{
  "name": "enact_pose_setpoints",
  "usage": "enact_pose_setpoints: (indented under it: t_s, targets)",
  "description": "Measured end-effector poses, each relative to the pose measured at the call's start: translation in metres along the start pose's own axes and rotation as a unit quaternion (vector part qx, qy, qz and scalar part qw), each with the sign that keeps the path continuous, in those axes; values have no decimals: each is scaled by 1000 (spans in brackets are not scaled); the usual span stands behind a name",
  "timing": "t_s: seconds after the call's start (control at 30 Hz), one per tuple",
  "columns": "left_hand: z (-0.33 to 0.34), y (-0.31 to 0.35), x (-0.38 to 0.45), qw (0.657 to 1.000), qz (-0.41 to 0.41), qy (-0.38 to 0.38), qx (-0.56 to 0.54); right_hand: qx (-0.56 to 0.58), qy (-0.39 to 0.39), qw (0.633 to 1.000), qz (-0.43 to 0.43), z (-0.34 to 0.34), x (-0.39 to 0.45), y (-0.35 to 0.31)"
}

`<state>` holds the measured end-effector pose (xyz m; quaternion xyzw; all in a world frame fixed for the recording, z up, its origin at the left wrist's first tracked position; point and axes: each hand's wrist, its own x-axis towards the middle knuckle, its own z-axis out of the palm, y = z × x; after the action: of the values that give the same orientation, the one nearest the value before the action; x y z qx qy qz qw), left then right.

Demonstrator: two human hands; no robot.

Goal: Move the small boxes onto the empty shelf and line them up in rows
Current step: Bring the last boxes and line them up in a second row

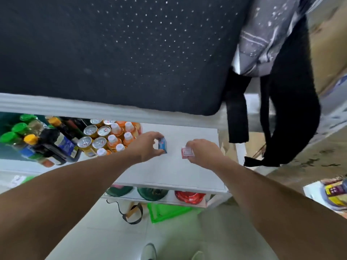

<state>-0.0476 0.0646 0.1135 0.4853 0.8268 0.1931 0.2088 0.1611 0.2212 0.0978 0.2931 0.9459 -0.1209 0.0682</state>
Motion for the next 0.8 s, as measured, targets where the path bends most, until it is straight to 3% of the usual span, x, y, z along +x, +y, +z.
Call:
enact_pose_setpoints:
  t_s: [0.33,0.47,0.8]
  targets:
    - [-4,20,-67,999,23,-13,28,-29,39,999,6,-11,-83,-27]
    - [5,28,-84,995,84,-39,24,-18,65,996,62,-7,-125,-48]
    - [37,53,-148,973,189,-128,21,-5,38,979,200,26,-243,-86]
